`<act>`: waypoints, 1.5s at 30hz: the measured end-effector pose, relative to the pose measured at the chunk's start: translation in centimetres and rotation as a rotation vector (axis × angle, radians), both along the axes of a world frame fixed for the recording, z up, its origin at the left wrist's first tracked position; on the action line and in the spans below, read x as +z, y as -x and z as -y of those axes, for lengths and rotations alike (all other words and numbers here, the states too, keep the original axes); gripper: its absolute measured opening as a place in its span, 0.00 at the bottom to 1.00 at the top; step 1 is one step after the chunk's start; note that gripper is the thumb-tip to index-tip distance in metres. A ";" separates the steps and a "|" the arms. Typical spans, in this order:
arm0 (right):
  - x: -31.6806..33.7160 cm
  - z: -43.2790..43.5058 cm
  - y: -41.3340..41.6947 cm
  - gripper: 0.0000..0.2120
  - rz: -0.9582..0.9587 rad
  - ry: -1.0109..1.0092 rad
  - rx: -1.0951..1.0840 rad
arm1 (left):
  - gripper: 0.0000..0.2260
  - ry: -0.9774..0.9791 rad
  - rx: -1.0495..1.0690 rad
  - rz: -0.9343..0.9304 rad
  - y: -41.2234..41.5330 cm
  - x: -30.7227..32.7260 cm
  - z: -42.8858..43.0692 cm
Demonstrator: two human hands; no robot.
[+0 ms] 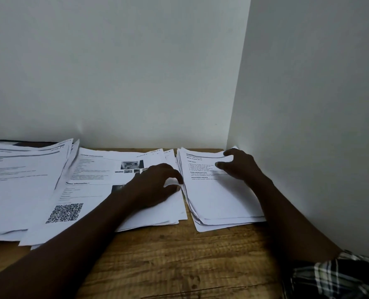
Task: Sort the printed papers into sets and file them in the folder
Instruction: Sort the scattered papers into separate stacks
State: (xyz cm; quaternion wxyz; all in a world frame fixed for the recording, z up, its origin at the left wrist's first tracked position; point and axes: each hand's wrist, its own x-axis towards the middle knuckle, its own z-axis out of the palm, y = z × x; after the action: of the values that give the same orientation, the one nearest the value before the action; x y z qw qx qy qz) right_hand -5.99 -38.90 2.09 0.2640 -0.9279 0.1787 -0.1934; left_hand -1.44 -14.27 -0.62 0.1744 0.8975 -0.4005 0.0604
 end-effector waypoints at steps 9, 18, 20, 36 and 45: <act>0.6 -0.3 0.4 0.26 0.021 -0.054 0.019 | 0.12 -0.015 0.170 -0.033 -0.5 0.6 -1.1; 0.0 0.1 0.7 0.27 -0.211 0.099 0.016 | 0.11 0.001 0.241 -0.002 1.0 1.1 0.1; 0.0 0.1 0.7 0.23 -0.264 0.117 0.006 | 0.13 -0.025 0.248 0.012 1.4 1.2 1.0; 0.3 0.0 0.2 0.25 -0.292 0.121 0.032 | 0.09 0.711 0.191 -0.910 3.0 3.2 6.0; 1.2 0.8 0.7 0.45 0.052 -0.195 0.018 | 0.12 0.915 0.250 -0.905 0.9 3.2 5.1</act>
State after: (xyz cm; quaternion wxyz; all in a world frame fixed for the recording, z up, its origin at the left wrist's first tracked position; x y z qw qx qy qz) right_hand -6.70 -39.72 3.31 0.3592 -0.8940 0.1814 -0.1970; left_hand -2.34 -19.33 2.60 0.6814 0.7094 -0.1143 -0.1392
